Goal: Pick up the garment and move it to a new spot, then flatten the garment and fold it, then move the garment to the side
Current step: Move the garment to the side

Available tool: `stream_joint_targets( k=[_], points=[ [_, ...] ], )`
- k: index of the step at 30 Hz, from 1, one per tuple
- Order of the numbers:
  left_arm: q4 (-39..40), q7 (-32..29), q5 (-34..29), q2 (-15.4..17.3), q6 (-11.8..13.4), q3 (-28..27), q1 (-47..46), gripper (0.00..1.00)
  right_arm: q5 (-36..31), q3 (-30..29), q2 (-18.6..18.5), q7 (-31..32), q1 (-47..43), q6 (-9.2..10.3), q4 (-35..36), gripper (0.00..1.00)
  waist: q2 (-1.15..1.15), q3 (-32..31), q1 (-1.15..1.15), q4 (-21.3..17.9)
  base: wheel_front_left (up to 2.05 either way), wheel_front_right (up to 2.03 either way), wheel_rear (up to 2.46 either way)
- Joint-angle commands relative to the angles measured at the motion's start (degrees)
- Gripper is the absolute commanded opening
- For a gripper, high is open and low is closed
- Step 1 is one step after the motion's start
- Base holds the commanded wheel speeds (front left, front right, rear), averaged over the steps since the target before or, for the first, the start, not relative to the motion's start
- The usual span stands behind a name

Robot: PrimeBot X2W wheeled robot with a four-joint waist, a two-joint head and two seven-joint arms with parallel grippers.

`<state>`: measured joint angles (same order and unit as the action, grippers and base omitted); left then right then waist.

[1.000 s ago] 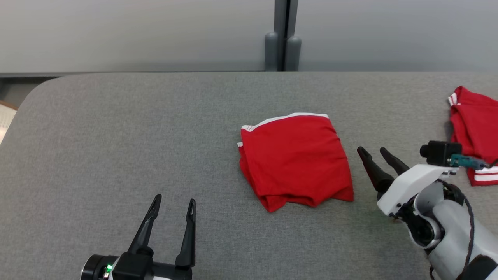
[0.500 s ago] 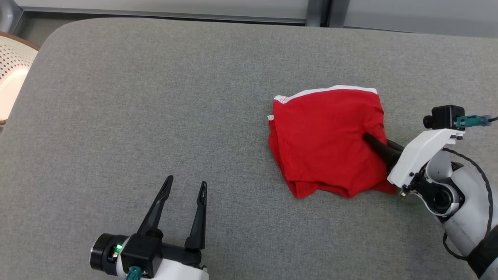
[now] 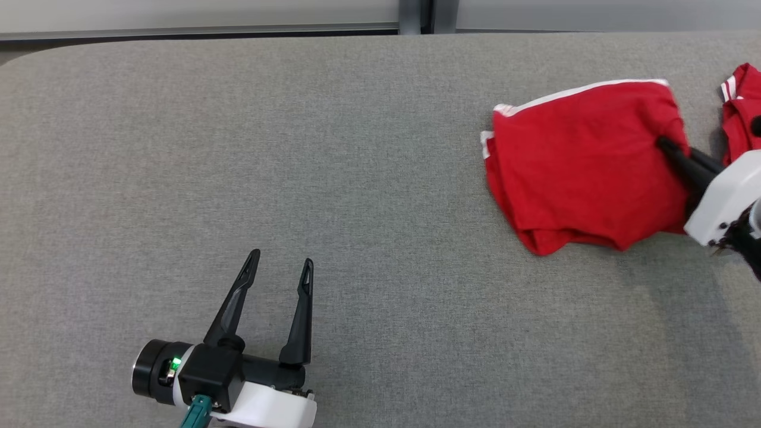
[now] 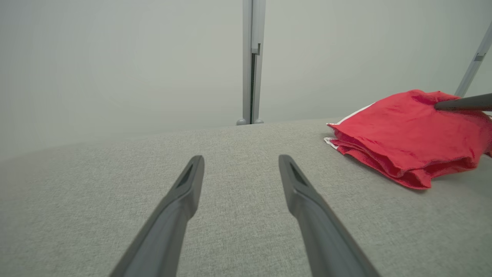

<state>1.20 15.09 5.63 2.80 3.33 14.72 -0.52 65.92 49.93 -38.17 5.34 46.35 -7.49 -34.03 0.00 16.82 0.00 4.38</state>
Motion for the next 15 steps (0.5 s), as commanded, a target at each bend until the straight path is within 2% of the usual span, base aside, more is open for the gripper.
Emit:
stream_joint_targets(
  k=[1, 6, 7, 15],
  points=[
    [0.1, 0.1, -0.3, 0.2, -0.3, -0.1, -1.2, 1.00, -0.6, 0.7, -2.8, -0.6, 1.7, 0.00, 0.2, 0.00, 0.00, 1.2, 0.00, -1.4, 0.00, 0.00, 0.00],
    [0.3, 0.1, -1.1, 0.2, -0.8, -0.4, -1.7, 1.00, -1.1, 1.5, -9.1, -1.2, 3.9, 0.01, -0.3, 0.00, 0.00, 2.9, 0.00, -2.4, 0.00, 0.00, 0.00],
    [0.3, 0.1, -1.1, 0.2, -0.8, -0.4, -1.7, 1.00, -1.1, 1.5, -9.1, -1.2, 3.9, 0.01, -0.3, 0.00, 0.00, 2.9, 0.00, -2.4, 0.00, 0.00, 0.00],
    [0.8, 0.1, -2.6, 0.2, -2.2, -1.9, -3.0, 1.00, -1.9, 0.8, -16.3, -2.4, 5.9, 0.01, -1.4, 0.00, 0.00, 6.0, 0.00, -2.9, 0.00, 0.00, 0.00]
  ],
)
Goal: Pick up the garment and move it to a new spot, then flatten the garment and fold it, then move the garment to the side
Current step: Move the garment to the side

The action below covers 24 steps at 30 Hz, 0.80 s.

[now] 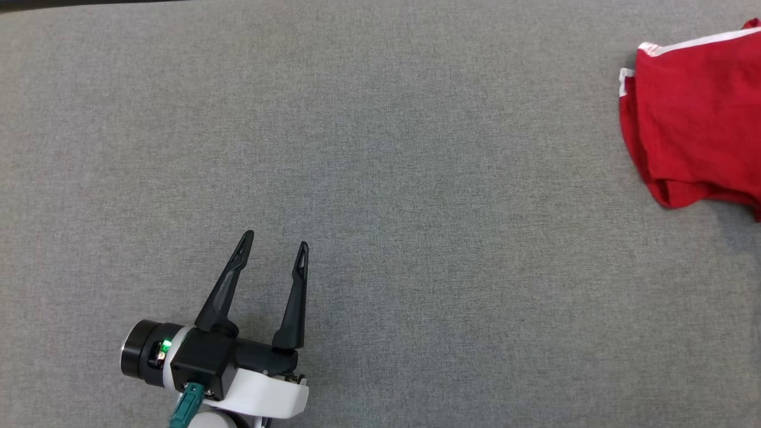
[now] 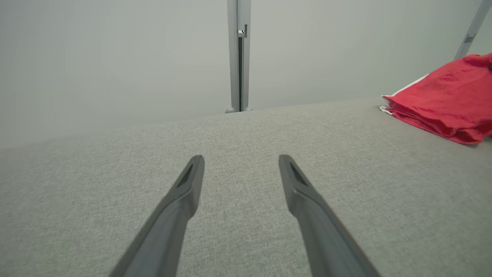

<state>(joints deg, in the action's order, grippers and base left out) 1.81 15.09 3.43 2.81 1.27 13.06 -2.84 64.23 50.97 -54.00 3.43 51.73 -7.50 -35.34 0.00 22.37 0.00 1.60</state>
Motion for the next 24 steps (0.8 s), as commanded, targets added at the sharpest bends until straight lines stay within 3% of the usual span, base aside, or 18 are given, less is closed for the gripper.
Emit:
stream_joint_targets(
  k=[1, 9, 14, 15, 16, 17, 18, 24],
  points=[
    [0.2, 0.1, -0.6, 0.2, -0.3, -0.3, -0.9, 1.00, -0.3, -0.3, -1.1, -0.6, 0.8, 0.02, -0.2, 0.00, 0.00, 0.7, 0.00, -0.1, 0.00, 0.00, 0.00],
    [0.4, 0.1, -1.6, 0.2, -1.7, -1.0, -1.7, 1.00, -3.0, 0.4, -6.3, 0.7, 2.3, 0.02, -1.5, 0.00, 0.00, 2.3, 0.00, 0.0, 0.00, 0.00, 0.00],
    [0.5, 0.1, -2.0, 0.2, -2.1, -1.3, -2.1, 1.00, -4.5, -0.2, -7.5, 0.7, 2.8, 0.02, -3.4, 0.02, 0.00, 2.8, 0.00, 0.0, 0.00, 0.00, 0.00],
    [0.5, 0.1, -2.0, 0.2, -2.1, -1.2, -2.2, 1.00, -4.6, -0.4, -7.5, 0.5, 2.8, 0.02, -4.0, 0.14, 0.00, 2.8, 0.00, 0.0, 0.00, 0.00, 0.00],
    [0.4, 0.1, -2.0, 0.2, -2.1, -1.1, -2.2, 1.00, -4.6, -0.9, -7.3, 0.2, 2.6, 0.03, -4.8, 0.14, 0.00, 2.9, 0.00, -0.1, 0.00, 0.00, 0.00],
    [0.3, 0.1, -1.9, 0.2, -2.0, -1.1, -2.3, 1.00, -4.9, -1.2, -6.9, -0.2, 2.5, 0.03, -5.7, 0.95, 0.00, 2.8, 0.00, -0.1, 0.00, 0.00, 0.00],
    [0.2, 0.1, -1.8, 0.2, -2.0, -1.0, -2.3, 1.00, -5.6, -1.5, -6.5, -0.9, 2.5, 0.03, -6.5, 1.00, 0.00, 2.8, 0.00, -0.1, 0.00, 0.00, 0.00],
    [0.5, 0.1, -1.3, 0.2, -1.2, -1.3, -2.1, 1.00, -15.3, -2.1, -3.1, -10.0, 4.5, 0.02, -11.0, 1.00, 0.00, 0.2, 0.00, -0.8, 0.00, 0.00, 0.00]
  ],
)
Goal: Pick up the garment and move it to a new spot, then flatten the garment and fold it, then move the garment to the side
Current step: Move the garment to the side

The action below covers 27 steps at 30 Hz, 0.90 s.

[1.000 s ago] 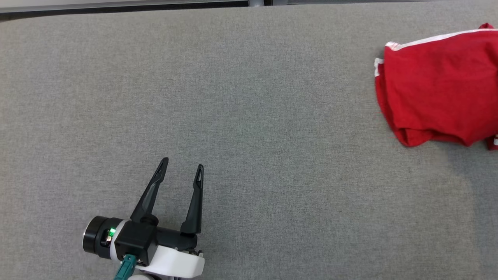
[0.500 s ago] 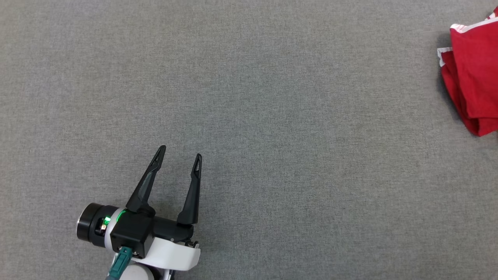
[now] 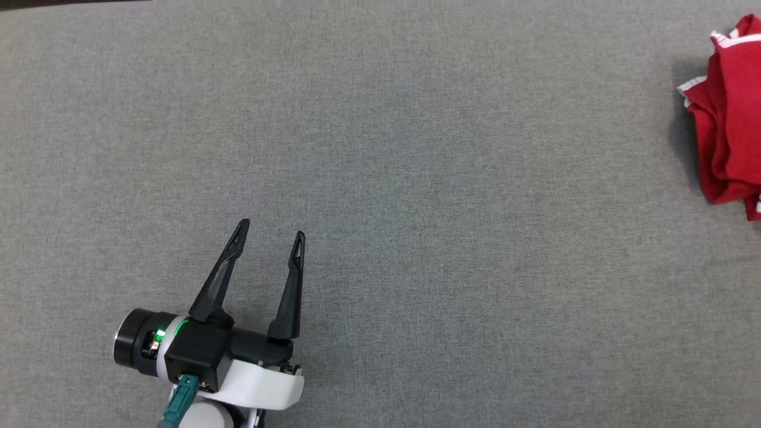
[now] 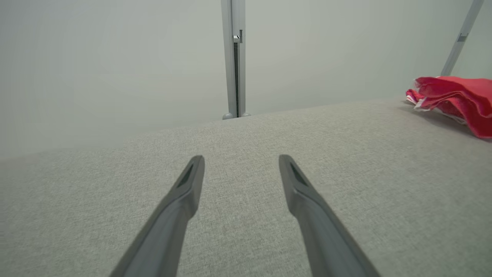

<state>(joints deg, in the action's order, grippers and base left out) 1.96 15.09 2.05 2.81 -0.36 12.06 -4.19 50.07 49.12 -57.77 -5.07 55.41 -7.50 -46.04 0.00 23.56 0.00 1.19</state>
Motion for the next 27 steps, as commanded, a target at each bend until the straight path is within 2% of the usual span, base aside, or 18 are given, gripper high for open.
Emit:
stream_joint_targets(
  k=[1, 5, 6, 8, 11, 12, 15, 19, 22, 27],
  points=[
    [0.4, 0.1, 0.3, 0.2, 0.6, -0.5, -0.4, 1.00, -3.1, -0.5, 2.3, -4.1, 1.2, 0.02, -0.6, 1.00, 0.00, -1.6, 0.00, -0.6, 0.00, 0.00, 0.00],
    [0.9, 0.1, 2.7, 0.2, 2.5, -1.5, 1.0, 1.00, -9.8, -3.7, 10.4, -9.6, 0.1, 0.02, -0.8, 1.00, 0.00, -5.3, 0.00, -1.6, 0.00, 0.00, 0.00],
    [1.2, 0.1, 4.4, 0.2, 3.5, -2.1, 1.5, 1.00, -13.4, -6.3, 15.6, -10.1, -2.5, 0.02, 1.0, 1.00, 0.00, -7.5, 0.00, -1.9, 0.00, 0.00, 0.00],
    [1.6, 0.1, 7.2, 0.2, 3.8, -2.5, 2.1, 1.00, -18.3, -11.7, 20.2, -10.2, -5.7, 0.02, 5.1, 1.00, 0.00, -9.5, 0.00, -2.1, 0.00, 0.00, 0.00],
    [2.1, 0.1, 8.7, 0.2, 4.4, -3.5, 3.1, 1.00, -25.7, -21.3, 28.5, -10.1, -15.9, 0.02, 13.0, 1.00, 0.00, -12.9, 0.00, -1.8, 0.00, 0.00, 0.00],
    [2.1, 0.1, 8.7, 0.2, 4.4, -3.5, 3.1, 1.00, -25.7, -21.3, 28.5, -10.1, -15.9, 0.02, 13.0, 1.00, 0.00, -12.9, 0.00, -1.8, 0.00, 0.00, 0.00],
    [2.4, 0.1, 9.6, 0.2, 5.6, -4.5, 4.4, 1.00, -32.9, -31.5, 36.8, -10.1, -26.7, 0.03, 21.6, 1.00, 0.00, -16.1, 0.00, -1.4, 0.00, 0.00, 0.00],
    [2.1, 0.1, 10.0, 0.2, 5.9, -5.2, 6.7, 1.00, -39.5, -39.6, 47.2, -10.2, -39.9, 0.02, 30.4, 1.00, 0.00, -19.8, 0.00, -1.3, 0.00, 0.00, 0.00],
    [1.9, 0.1, 10.1, 0.2, 5.9, -5.9, 8.6, 1.00, -42.7, -41.2, 50.9, -10.2, -46.3, 0.02, 34.5, 1.00, 0.00, -22.1, 0.00, -1.5, 0.00, 0.00, 0.00],
    [0.5, 0.1, 8.8, 0.2, 5.4, -6.5, 11.2, 1.00, -44.9, -41.4, 52.9, -10.2, -52.1, 0.02, 35.6, 1.00, 0.00, -24.0, 0.00, -2.0, 0.00, 0.00, 0.00]
  ],
)
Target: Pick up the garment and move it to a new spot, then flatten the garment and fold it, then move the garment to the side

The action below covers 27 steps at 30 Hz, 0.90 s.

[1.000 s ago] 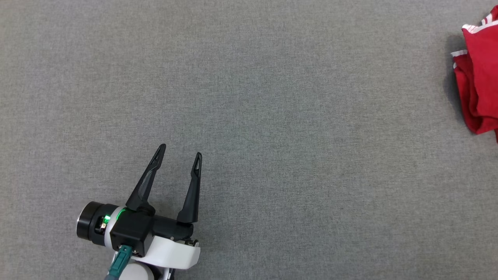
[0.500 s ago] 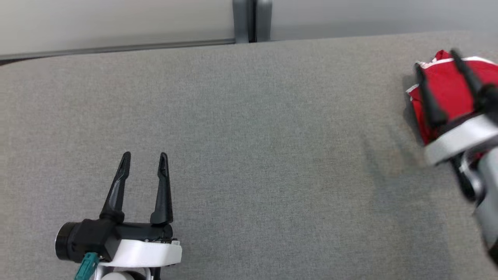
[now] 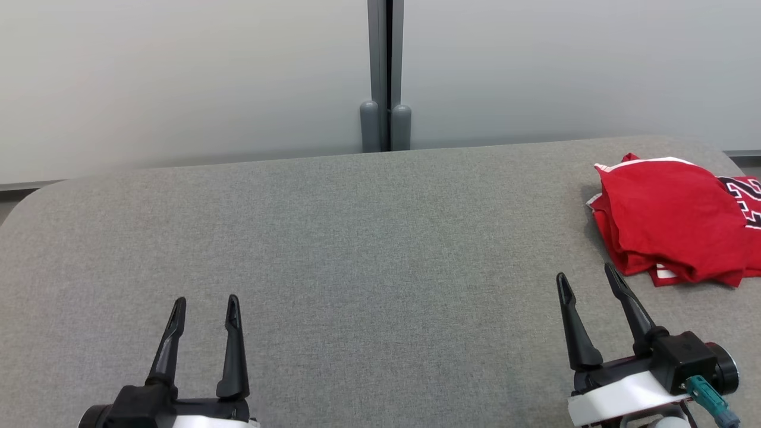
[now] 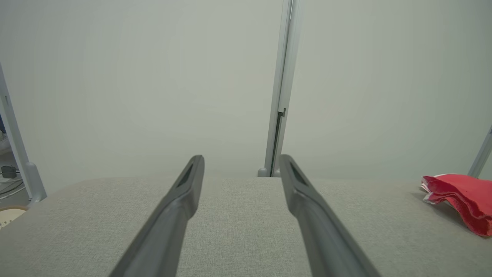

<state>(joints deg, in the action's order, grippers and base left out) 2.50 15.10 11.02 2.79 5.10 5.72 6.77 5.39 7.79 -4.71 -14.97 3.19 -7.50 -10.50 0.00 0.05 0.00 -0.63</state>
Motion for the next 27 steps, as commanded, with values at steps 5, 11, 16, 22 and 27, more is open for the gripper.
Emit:
stream_joint_targets(
  k=[5, 11, 16, 22, 27],
  points=[
    [-1.9, 0.1, -0.5, 0.2, -0.6, -0.1, 1.4, 1.00, -1.0, -1.2, 0.9, -0.3, -2.4, 0.02, 0.0, 1.00, 0.00, -1.8, 0.00, 0.1, 0.00, 0.00, 0.00],
    [-3.2, 0.1, -0.8, 0.2, -1.2, 0.1, 1.5, 1.00, -1.3, -0.8, 1.3, -0.3, -2.9, 0.02, 0.5, 1.00, 0.00, -2.4, 0.00, 0.5, 0.00, 0.00, 0.00],
    [-4.3, 0.0, -0.1, -0.1, -1.0, 0.4, 1.7, 0.00, -1.1, -0.7, 1.6, 0.1, -3.1, 0.00, -0.5, 0.00, 0.00, -2.5, 0.00, 0.5, 0.00, 0.00, 0.00],
    [-5.1, -1.1, 6.1, 0.2, -1.6, 0.1, 1.2, 0.00, 5.6, -1.2, 1.4, 1.2, -3.3, 0.00, -0.9, 0.00, 0.00, -2.4, 0.00, 0.5, 0.00, 0.00, 0.00],
    [-6.0, -2.2, 11.9, 0.6, -2.4, -0.3, 0.1, 0.00, 11.8, -1.7, 1.1, 2.4, -2.7, 0.00, -1.2, 0.00, 0.00, -2.3, 0.00, 0.5, 0.00, 0.00, 0.00]
  ],
)
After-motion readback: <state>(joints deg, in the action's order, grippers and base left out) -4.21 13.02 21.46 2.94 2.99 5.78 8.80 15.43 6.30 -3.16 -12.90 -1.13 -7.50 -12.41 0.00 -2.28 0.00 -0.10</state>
